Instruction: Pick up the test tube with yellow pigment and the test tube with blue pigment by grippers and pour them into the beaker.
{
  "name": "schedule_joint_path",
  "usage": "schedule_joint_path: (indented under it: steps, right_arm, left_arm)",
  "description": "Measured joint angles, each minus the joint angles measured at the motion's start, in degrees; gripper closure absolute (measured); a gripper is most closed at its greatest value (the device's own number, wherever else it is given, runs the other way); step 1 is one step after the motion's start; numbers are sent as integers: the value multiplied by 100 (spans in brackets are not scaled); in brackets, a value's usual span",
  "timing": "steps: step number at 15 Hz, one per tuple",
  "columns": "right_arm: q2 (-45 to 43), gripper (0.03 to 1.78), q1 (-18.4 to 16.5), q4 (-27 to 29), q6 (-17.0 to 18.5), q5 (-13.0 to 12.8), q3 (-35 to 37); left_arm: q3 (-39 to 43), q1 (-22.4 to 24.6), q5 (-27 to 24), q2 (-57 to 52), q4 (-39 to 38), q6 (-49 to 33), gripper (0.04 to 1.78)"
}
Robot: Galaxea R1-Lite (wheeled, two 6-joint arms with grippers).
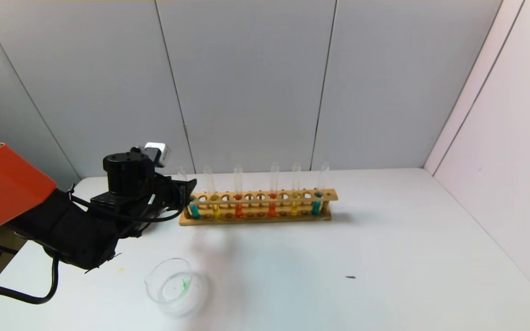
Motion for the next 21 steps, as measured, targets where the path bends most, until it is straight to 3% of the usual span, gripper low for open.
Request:
schedule_joint_path:
  steps: [3,5,10,21]
  right_arm:
    - [0,7,0,0,0,0,0]
    - [0,7,-2,0,0,2,0]
    - [0,7,0,0,0,2,0]
    - [0,7,0,0,0,2,0]
  left_arm:
    - [-11,-5,-10,73,-15,-2,138]
    - [-11,-5,-17,127,-80,-2,152]
    - [-13,-11,11,178,-205,17,152]
    - [-323,-66,184,-666,686,56,152]
